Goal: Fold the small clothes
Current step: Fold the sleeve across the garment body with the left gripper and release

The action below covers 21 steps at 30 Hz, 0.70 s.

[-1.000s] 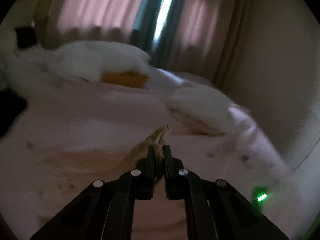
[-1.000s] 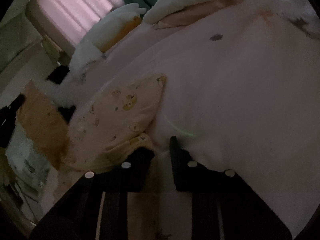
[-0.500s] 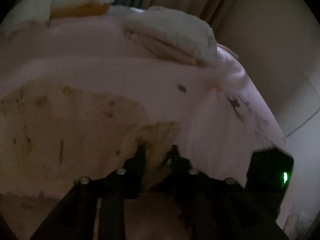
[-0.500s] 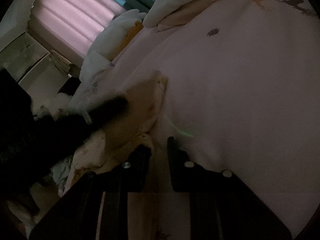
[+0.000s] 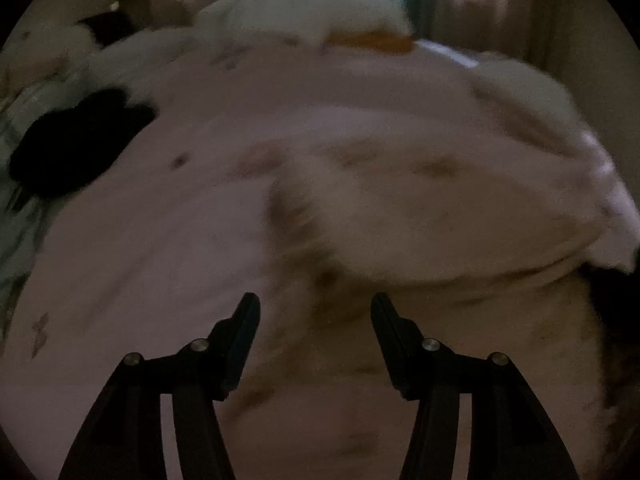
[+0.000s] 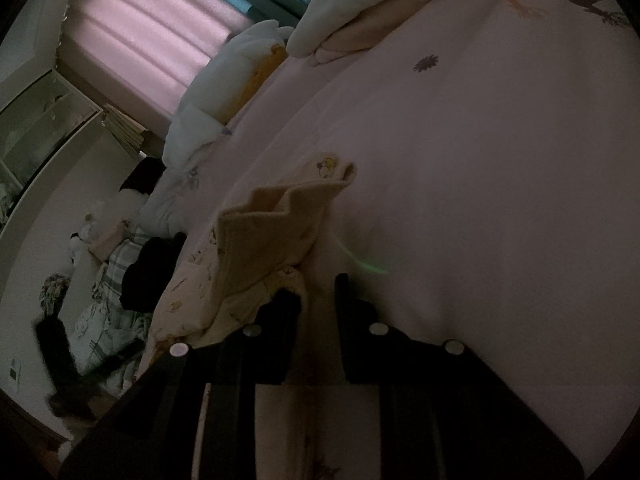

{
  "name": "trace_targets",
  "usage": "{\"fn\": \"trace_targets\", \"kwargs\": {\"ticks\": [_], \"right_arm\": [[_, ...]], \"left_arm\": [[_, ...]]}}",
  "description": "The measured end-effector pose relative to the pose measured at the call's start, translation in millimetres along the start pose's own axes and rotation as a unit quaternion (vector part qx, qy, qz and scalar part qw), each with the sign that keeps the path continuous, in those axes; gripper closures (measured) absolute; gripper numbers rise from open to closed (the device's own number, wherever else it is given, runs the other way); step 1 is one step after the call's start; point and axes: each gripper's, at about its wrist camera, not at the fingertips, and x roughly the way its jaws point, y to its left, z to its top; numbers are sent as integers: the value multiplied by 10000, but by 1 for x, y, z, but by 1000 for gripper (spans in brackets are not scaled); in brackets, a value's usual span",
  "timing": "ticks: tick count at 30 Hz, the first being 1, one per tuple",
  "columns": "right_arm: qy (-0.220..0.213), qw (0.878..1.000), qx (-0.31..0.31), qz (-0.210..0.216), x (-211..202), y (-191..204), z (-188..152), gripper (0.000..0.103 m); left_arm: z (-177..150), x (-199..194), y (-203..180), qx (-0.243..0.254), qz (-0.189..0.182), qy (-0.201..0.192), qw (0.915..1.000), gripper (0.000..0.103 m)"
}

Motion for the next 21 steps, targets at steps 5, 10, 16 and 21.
{"fn": "trace_targets", "kwargs": {"ticks": [5,10,16,21], "right_arm": [[2,10000,13,14,2,-1,1,84],[1,10000,17,17,2,-1,1,84],[-10,9999,89,63,0,-2,0,84],[288,9964,-245,-764,-11,19,0,81]], "left_arm": [[-15,34,47,-663,175,90,9976,37],[-11,38,70,-1102,-57,66,9939,37],[-21,32,73,-1147,-162,-36,9933,37],[-21,31,56,-615,242,72,9978,37]]}}
